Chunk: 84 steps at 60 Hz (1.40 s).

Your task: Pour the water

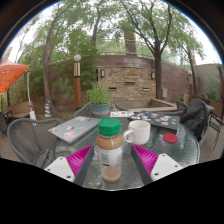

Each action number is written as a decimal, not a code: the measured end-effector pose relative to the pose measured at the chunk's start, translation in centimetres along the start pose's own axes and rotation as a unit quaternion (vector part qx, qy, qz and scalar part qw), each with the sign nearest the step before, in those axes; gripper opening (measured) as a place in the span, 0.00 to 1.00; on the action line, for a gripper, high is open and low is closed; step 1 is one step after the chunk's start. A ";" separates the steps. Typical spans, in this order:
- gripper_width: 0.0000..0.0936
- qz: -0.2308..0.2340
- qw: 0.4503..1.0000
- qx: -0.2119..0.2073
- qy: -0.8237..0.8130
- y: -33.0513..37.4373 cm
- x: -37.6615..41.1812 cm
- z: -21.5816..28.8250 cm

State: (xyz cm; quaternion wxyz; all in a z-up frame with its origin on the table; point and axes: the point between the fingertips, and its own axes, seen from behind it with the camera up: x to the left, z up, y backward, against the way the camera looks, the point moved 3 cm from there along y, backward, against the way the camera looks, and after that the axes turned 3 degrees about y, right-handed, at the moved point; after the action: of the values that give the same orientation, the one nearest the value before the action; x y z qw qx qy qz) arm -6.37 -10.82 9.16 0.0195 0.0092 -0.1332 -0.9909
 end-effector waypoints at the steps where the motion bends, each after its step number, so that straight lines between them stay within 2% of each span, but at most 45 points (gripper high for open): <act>1: 0.88 0.006 1.000 -0.006 0.002 -0.6 0.1 0.2; 4: 0.84 0.026 0.999 -0.013 0.013 -2.4 0.7 0.5; 6: 0.68 0.045 0.999 -0.010 0.027 -3.3 1.2 0.3; 7: 0.54 0.052 0.998 -0.007 0.034 -3.6 1.4 0.2; 8: 0.48 0.057 0.997 -0.003 0.042 -4.5 1.2 -0.2; 17: 0.48 0.092 0.993 -0.024 0.065 -4.8 1.7 0.7; 27: 0.39 0.129 0.986 0.004 0.101 -6.5 2.3 1.4; 29: 0.34 0.137 0.986 0.006 0.090 -7.0 2.5 2.3; 33: 0.34 0.157 0.987 0.014 0.029 -8.0 2.4 4.6; 39: 0.34 0.185 0.968 0.044 -0.161 -10.2 2.0 7.6; 42: 0.34 0.187 0.940 0.063 -0.278 -11.1 1.9 9.1; 47: 0.34 0.192 0.856 0.083 -0.472 -12.8 0.7 10.6; 60: 0.34 0.136 0.678 0.041 -0.721 -15.8 -3.8 11.1; 65: 0.34 0.139 0.588 0.032 -0.796 -16.8 -3.9 9.2; 69: 0.34 0.137 0.515 0.023 -0.846 -16.5 -4.8 9.9; 75: 0.34 0.146 0.455 0.000 -0.879 -16.6 -4.4 10.1; 76: 0.34 0.124 0.451 -0.004 -0.884 -18.6 -3.8 10.8; 84: 0.34 0.123 0.416 -0.018 -0.901 -18.7 -3.2 11.9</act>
State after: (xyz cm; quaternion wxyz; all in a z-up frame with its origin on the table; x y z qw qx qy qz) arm -4.17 10.47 15.71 0.0101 -0.9057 -0.0563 -0.4201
